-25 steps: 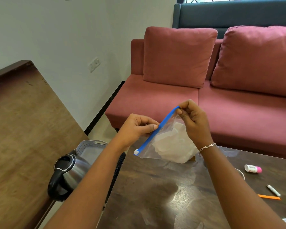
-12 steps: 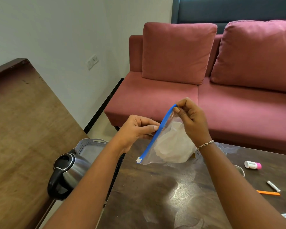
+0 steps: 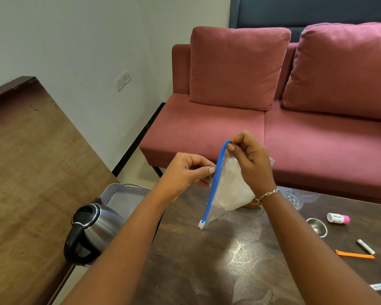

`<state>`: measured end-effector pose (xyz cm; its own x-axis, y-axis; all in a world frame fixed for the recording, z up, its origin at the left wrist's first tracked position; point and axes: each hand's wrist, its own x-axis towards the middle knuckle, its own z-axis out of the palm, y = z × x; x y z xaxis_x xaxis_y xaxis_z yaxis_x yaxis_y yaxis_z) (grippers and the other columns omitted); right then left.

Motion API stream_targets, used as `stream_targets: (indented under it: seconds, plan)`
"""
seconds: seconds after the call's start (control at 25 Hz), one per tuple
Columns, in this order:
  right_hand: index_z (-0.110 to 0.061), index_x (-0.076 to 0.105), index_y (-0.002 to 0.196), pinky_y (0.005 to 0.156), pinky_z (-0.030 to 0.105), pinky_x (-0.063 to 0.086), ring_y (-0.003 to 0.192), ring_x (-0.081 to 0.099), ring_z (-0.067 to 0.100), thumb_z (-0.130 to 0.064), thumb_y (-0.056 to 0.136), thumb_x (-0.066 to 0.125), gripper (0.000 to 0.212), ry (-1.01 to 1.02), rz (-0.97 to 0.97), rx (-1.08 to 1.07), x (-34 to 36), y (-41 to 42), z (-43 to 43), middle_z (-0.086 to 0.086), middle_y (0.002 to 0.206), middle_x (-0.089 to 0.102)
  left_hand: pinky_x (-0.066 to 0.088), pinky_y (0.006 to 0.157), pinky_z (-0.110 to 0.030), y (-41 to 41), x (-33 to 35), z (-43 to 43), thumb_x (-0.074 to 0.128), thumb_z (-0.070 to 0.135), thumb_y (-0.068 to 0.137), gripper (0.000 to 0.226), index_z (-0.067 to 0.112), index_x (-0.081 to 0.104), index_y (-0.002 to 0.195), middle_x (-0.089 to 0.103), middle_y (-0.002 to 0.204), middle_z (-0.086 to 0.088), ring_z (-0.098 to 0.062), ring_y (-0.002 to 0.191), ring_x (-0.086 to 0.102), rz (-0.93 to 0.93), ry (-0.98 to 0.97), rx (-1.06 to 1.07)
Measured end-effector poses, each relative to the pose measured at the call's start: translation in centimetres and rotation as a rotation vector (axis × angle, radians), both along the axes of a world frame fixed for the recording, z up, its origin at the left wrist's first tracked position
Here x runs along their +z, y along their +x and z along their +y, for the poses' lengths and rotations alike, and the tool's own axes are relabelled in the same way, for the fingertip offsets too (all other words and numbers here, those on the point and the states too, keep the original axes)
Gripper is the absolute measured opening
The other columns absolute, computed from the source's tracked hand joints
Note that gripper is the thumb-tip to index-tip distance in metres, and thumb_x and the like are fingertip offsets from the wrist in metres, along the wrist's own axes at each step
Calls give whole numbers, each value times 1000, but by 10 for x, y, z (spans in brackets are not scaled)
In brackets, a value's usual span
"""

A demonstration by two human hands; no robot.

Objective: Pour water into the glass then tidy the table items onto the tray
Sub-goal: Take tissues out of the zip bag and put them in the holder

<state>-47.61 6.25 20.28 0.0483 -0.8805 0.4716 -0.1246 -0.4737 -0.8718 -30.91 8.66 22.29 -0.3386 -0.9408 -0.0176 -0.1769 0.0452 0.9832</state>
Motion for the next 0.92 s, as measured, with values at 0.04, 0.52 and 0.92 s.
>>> stream_targets:
  seconds: [0.04,0.52,0.92]
  plan:
    - [-27,49,74,62,12,42,63,47,-3,0,87,52,31,-4,5,-1,1,1,0,-8,68,50,59,66,-28,0,0,0,61,3,83,10,5,70,87,69,74,-7,-16,67,65,21,18,2]
    - [-3,57,77,56,8,38,58,48,-2,-7,84,51,10,-95,119,-243,-8,22,12,-1,66,54,58,61,-31,-24,-7,10,61,6,85,4,7,64,86,64,74,-8,-16,63,62,-27,15,169]
    - [-9,63,96,81,7,36,88,57,15,-8,82,62,14,-99,294,-286,-8,18,21,4,93,66,53,43,-22,-23,-11,11,49,-3,86,10,-2,57,78,56,67,-16,-20,52,53,-13,116,403]
